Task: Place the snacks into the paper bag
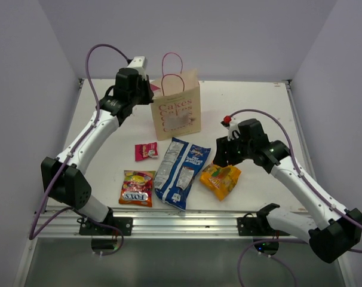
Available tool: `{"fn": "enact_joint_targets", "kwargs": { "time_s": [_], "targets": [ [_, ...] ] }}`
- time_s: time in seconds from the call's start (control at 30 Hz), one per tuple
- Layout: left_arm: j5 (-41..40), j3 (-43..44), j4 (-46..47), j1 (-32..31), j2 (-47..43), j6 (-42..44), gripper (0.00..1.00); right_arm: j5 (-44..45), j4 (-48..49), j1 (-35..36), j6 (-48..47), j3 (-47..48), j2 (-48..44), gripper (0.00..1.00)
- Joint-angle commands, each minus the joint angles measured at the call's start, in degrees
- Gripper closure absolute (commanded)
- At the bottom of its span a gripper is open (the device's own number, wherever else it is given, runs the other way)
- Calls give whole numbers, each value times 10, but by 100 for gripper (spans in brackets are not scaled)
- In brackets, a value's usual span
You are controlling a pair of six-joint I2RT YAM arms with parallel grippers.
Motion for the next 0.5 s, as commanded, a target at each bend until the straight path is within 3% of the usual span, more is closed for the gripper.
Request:
{"fn": "enact_joint_targets", "kwargs": {
  "time_s": [0.0,0.13,0.47],
  "targets": [
    [-10,26,-8,1,0,15,100,-67,8,34,-14,-19,0,44],
    [-7,25,-11,1,5,15,100,-45,2,93,-12,-37,3,43],
    [-5,26,-12,1,3,16,100,12,16,136,-4,-84,21,43]
  ]
}}
